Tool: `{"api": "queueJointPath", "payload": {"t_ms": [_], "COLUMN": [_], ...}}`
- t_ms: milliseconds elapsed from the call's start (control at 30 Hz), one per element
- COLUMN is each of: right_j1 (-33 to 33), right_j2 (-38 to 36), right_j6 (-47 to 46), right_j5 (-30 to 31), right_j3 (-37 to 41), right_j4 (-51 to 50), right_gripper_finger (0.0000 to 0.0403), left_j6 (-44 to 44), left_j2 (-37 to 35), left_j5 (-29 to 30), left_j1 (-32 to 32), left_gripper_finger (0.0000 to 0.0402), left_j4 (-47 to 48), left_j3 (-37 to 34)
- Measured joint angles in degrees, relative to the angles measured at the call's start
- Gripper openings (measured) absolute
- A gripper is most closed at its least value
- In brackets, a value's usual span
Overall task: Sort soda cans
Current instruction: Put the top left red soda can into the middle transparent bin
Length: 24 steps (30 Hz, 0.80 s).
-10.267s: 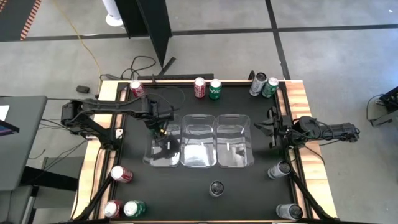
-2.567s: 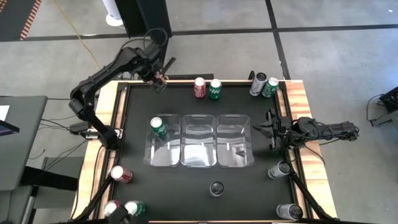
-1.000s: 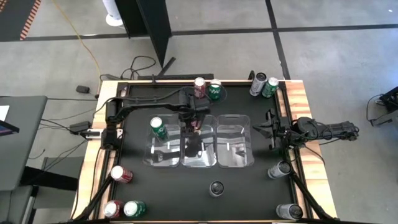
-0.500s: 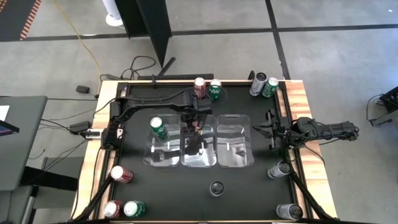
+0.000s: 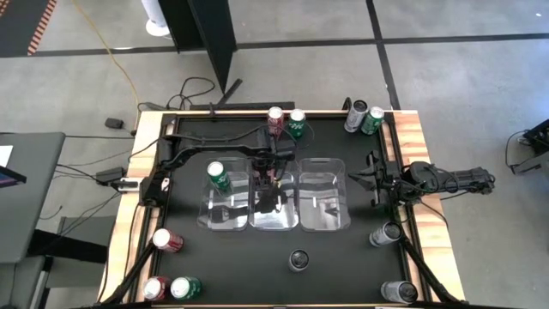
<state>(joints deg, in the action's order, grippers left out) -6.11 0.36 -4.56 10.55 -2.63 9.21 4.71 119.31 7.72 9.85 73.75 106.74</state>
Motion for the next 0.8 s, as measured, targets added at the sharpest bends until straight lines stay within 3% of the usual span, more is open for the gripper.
{"api": "queueJointPath", "payload": {"t_ms": [800], "right_j1": [0.0], "right_j2": [0.0], "right_j6": [-0.07], "right_j5": [0.0], "right_j3": [0.0], "right_j4": [0.0], "right_gripper_finger": [0.0029], "left_j6": [-2.43], "left_j2": [-0.11], "left_j5": [0.11], "left_j1": [0.0], "left_gripper_finger": [0.0316], "left_j4": [0.09], "left_j3": [0.0]}}
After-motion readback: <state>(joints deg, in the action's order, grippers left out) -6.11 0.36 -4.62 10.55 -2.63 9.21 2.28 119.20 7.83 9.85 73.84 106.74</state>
